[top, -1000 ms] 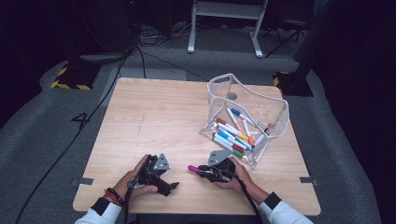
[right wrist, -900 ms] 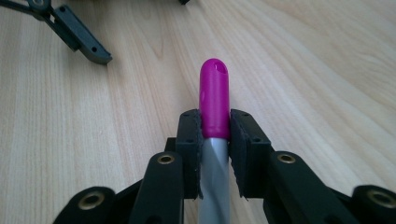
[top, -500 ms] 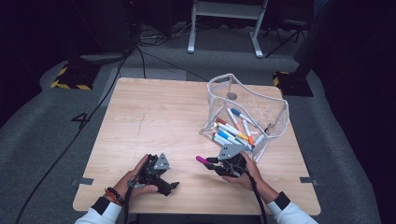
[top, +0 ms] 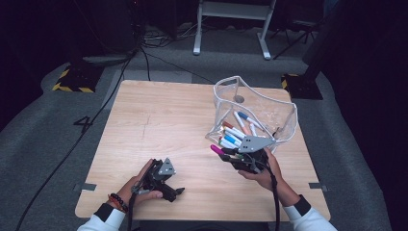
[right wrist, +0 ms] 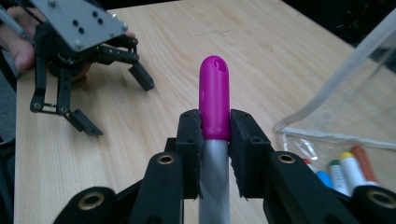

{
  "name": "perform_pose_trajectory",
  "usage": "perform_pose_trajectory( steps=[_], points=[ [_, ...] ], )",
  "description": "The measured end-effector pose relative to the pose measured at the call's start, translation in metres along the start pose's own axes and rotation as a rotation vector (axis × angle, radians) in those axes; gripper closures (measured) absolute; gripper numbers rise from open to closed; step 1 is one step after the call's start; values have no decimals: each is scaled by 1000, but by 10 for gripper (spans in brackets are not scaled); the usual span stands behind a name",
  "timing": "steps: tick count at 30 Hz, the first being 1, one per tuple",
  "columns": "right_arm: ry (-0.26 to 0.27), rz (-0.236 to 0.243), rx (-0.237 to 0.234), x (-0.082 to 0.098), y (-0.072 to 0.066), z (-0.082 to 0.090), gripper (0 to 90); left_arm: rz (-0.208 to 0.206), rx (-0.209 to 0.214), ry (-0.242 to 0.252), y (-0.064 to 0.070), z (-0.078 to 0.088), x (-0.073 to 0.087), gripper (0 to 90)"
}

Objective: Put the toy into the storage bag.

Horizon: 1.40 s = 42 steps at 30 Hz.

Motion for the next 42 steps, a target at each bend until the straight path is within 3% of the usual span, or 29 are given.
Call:
perform_pose_trajectory(
  steps=[11,20,31,42],
  points=[
    [33,-13,55,-44,27,39,747,-1,2,0,0,0,-1,0],
    [38,2,127,-60,52,67,747,-2,2,0,0,0,-1,0],
    [5,9,215,-60,90,95,746,-2,2,0,0,0,-1,0],
    [-62,-84,284,-36,151,91,746,-1,2,0,0,0,-1,0]
  ],
)
Point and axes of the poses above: each handheld gripper's, and its own axes: z roughly backward along the jaws, x roughly out of its underside, y roughly to its right, the point moved 9 cm from there along -z, roughly forward along the jaws, and after that the axes turned 10 degrees about z, right-handed, at the moved point
